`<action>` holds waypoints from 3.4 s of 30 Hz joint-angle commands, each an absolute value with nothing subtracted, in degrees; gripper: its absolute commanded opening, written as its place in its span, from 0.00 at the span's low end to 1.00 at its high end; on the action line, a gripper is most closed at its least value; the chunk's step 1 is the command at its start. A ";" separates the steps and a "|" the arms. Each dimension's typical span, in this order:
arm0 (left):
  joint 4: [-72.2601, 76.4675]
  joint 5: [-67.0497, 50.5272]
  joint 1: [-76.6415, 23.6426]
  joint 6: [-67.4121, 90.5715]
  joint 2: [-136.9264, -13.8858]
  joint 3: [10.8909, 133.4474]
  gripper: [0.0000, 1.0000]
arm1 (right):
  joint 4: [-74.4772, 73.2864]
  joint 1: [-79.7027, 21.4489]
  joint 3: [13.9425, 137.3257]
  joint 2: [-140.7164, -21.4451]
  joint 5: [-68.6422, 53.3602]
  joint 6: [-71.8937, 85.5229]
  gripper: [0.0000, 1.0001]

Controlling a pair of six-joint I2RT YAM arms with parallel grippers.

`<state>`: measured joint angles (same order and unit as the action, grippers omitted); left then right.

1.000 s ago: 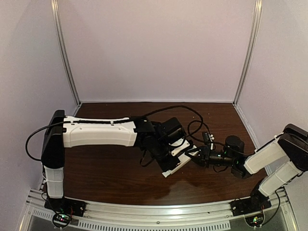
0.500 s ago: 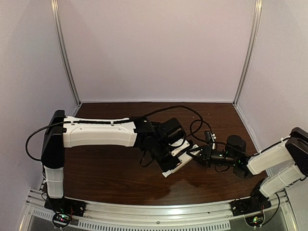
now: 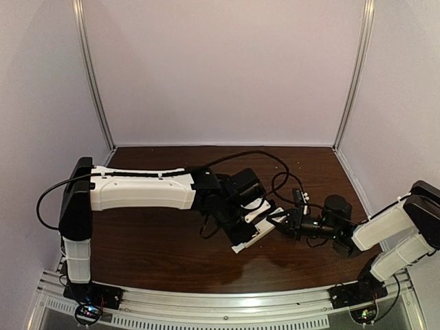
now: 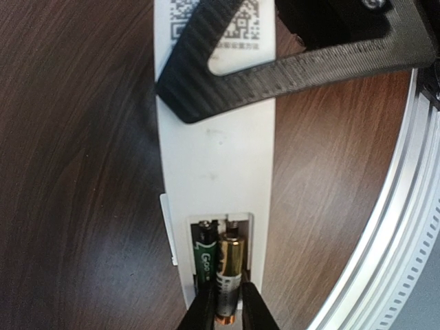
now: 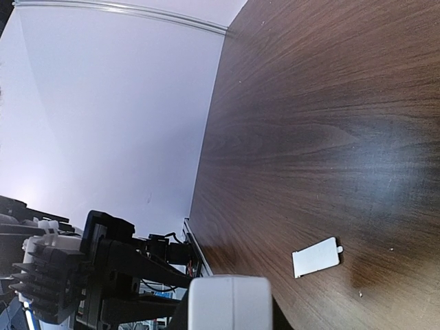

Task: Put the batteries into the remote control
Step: Place the battery in the battery compartment, then load the battery into the battery compartment.

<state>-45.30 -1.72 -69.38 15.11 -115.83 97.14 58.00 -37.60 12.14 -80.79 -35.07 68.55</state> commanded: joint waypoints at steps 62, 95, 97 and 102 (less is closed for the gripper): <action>1.89 -25.03 -64.96 5.63 -86.42 56.25 0.87 | 55.02 -40.52 18.37 -72.78 -50.10 71.69 0.00; 0.71 -28.71 -64.10 5.40 -90.45 58.10 0.70 | 56.88 -41.57 18.81 -73.88 -50.29 71.59 0.00; 0.70 -30.02 -64.15 5.13 -90.04 58.03 0.72 | 56.62 -41.53 18.87 -73.78 -50.14 71.32 0.00; 1.21 -31.91 -64.15 5.03 -88.68 57.41 0.80 | 53.97 -41.51 19.22 -73.16 -49.49 69.70 0.00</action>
<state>-0.10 -28.99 -64.42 5.65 -89.89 56.69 54.68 -41.19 17.45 -73.84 -50.06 71.70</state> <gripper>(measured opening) 0.780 0.198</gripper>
